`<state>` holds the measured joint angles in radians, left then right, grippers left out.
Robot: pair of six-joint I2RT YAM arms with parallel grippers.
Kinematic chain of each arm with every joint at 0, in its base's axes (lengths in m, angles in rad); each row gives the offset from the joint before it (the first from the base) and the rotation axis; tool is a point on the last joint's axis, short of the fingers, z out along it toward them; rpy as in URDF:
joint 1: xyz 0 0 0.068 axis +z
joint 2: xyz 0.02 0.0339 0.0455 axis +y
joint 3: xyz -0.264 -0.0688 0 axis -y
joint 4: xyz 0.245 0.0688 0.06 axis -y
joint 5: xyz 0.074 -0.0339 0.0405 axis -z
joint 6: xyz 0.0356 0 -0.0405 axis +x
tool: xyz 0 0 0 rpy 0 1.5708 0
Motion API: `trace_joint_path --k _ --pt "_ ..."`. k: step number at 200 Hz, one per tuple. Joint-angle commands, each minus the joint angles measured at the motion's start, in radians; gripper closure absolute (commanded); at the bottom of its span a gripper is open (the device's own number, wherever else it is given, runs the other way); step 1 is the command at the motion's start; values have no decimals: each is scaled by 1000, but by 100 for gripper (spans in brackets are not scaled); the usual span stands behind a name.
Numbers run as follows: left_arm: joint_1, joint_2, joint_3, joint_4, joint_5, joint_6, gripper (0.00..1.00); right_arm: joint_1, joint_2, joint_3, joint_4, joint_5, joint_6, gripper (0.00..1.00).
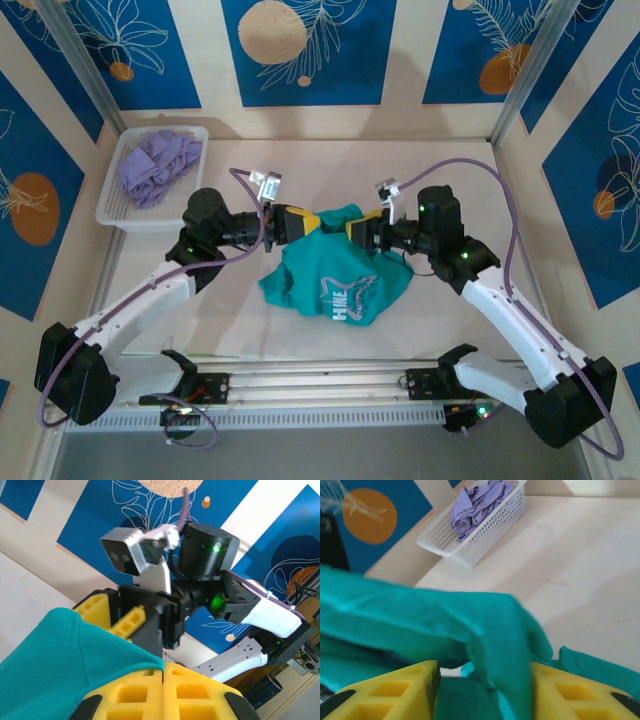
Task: Fold the inside-out t-shirt
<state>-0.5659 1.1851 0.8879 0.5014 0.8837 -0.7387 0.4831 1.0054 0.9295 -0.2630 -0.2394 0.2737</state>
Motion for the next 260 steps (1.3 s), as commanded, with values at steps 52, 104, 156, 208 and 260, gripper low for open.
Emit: trace_joint_path --k 52,104,156,208,260 --pt "14 2 13 50 43 -13 100 87 65 101 -67 215 -237 37" --pt "14 4 15 23 47 6 100 88 176 162 -28 44 -257 35" --pt "24 -109 71 -559 -543 321 100 -32 172 125 189 -461 64 99" --pt "20 -118 83 -662 -676 392 77 -24 185 46 490 -553 325 100" --pt "-65 -274 10 -592 -674 464 60 -21 225 42 505 -520 332 100"
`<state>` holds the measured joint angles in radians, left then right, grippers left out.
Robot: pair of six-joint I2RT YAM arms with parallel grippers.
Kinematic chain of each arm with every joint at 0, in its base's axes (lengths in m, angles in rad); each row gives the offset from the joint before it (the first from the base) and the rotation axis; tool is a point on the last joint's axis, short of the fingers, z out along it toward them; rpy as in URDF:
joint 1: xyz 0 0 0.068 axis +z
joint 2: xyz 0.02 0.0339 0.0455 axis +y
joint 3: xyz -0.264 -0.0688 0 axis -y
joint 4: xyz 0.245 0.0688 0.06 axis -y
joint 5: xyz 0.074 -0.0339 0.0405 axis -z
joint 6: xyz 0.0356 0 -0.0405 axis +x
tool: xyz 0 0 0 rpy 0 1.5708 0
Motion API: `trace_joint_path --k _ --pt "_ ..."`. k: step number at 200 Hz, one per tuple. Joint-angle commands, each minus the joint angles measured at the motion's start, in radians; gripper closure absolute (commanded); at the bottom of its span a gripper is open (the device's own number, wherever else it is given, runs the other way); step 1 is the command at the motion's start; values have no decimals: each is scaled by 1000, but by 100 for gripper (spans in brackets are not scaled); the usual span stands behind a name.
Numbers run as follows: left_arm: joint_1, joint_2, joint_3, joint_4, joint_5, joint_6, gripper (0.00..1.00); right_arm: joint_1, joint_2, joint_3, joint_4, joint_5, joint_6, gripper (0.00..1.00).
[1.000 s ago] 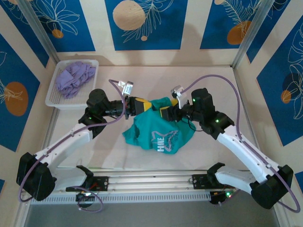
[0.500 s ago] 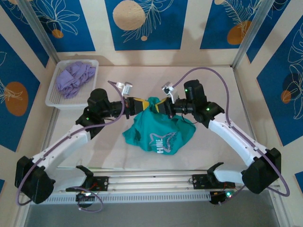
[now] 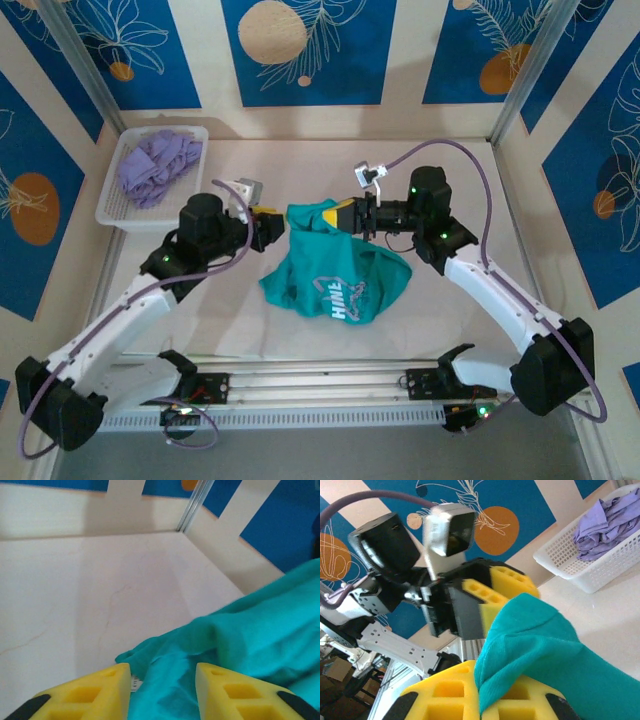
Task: Fold the inside-out t-shirt
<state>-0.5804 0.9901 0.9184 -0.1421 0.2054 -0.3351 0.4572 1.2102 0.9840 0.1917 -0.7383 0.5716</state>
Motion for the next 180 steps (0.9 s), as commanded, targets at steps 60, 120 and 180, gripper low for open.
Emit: trace_joint_path --k 60,120,180 --pt "-150 49 105 0 111 127 71 6 17 -9 19 -8 14 100" --pt "-150 196 223 -121 -53 127 71 0 -20 -15 -8 -2 -12 100" --pt "-145 243 247 -68 21 118 99 -7 -38 -25 -40 6 -43 100"
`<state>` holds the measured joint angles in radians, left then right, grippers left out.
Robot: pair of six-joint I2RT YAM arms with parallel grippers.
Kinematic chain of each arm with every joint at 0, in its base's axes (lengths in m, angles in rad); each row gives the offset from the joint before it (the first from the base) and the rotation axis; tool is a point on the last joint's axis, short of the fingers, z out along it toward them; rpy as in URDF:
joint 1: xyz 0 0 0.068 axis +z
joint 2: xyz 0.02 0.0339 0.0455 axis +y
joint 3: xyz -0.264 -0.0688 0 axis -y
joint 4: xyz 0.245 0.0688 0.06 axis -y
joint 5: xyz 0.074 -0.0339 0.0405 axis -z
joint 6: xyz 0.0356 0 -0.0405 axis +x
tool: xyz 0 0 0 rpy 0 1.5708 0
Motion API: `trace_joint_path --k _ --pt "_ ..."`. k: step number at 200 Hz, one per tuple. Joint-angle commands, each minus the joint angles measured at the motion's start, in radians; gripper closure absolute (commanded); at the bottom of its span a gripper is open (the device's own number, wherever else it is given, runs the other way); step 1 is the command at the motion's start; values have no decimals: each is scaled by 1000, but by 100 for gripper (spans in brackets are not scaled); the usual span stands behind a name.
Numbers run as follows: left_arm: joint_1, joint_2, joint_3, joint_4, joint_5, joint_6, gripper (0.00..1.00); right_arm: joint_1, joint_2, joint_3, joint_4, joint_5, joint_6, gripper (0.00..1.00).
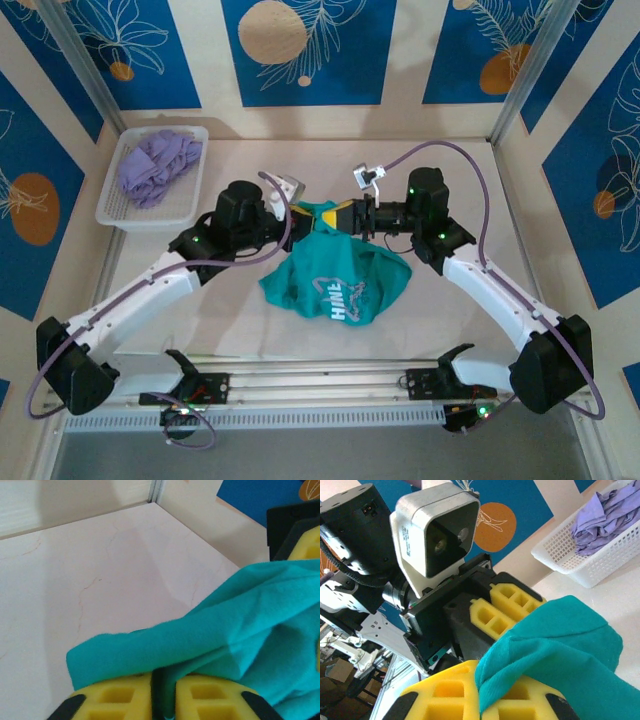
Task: Fold the inside-out t-shirt
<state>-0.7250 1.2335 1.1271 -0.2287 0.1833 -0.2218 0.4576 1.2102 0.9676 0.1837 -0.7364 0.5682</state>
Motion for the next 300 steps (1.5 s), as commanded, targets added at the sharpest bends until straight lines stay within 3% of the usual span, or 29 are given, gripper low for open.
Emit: trace_joint_path --k 1,19,32,55,76,103,127,150,178,215,300 --pt "-1 0 40 19 46 3 100 -9 -38 -8 -34 5 -42 100" --pt "16 -29 21 46 122 -22 100 -13 -57 10 -128 86 -104 100" --pt "43 -63 -2 97 241 -69 100 -13 -58 38 -195 178 -132 100" --pt "120 -118 -78 336 498 -283 100 -4 -39 66 -184 212 -121 94" --pt "155 -132 -117 518 612 -451 100 5 -26 86 -195 215 -126 84" --pt "160 -146 -126 546 620 -485 100 15 -39 126 -319 310 -175 70" --pt "162 -153 -130 535 597 -489 100 44 -93 149 -455 476 -269 63" --pt "161 -149 -126 500 573 -474 100 93 -185 106 -467 565 -365 58" --pt "161 -146 -125 475 559 -458 100 189 -271 49 -431 606 -472 60" --pt "162 -146 -127 473 561 -456 100 291 -233 70 -412 623 -537 75" --pt "161 -143 -143 479 578 -450 100 305 -105 158 -395 672 -530 76"
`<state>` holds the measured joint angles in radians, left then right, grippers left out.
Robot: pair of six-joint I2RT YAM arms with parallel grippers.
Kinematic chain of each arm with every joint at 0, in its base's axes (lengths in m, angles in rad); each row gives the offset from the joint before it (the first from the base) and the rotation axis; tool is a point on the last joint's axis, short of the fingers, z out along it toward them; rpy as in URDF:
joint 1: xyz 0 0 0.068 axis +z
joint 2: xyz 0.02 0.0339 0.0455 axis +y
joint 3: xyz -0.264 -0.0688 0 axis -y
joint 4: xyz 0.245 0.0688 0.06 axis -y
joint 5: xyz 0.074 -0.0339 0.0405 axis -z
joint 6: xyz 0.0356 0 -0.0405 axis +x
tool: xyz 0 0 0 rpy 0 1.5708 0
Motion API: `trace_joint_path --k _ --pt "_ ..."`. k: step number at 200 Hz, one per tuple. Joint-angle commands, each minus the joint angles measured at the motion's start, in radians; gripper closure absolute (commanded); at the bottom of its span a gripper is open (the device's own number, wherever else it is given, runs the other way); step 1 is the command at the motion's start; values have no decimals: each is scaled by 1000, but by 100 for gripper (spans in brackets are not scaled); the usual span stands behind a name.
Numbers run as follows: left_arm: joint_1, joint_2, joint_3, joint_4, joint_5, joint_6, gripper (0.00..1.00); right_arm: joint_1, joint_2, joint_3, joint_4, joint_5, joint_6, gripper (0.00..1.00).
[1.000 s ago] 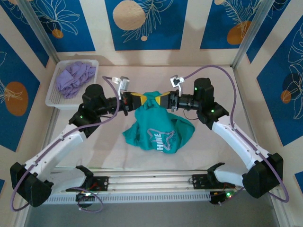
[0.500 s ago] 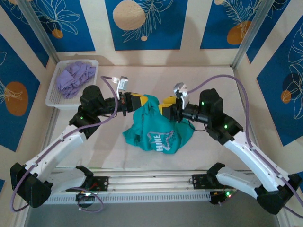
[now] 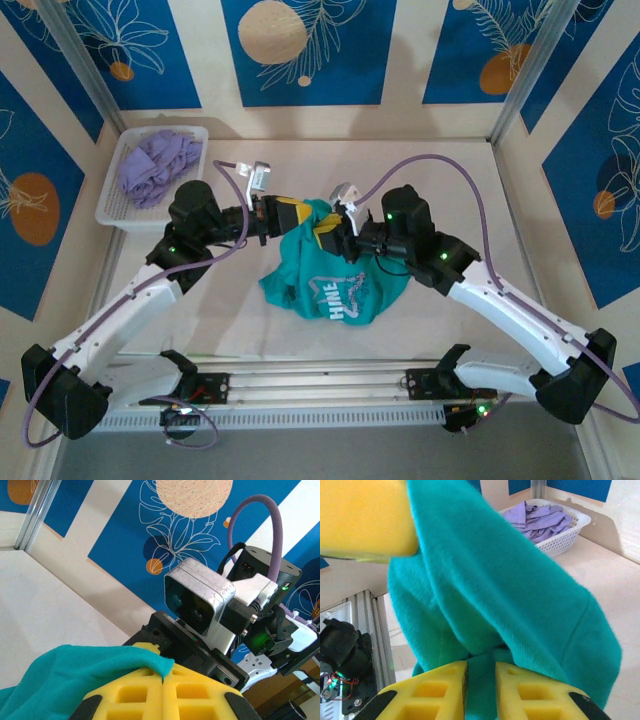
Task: Fold the inside-out t-shirt
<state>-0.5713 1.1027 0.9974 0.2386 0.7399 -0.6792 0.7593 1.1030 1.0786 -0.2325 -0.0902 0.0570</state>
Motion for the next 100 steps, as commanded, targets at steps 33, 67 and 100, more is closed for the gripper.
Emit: trace_joint_path --k 33,67,100 --pt "7 -6 -17 20 26 2 100 3 20 67 29 2 -18 73" --pt "8 -4 -17 27 26 -4 100 5 44 79 42 -28 -14 76" --pt "10 -20 -16 -3 1 14 100 -4 38 85 7 -24 -16 100"
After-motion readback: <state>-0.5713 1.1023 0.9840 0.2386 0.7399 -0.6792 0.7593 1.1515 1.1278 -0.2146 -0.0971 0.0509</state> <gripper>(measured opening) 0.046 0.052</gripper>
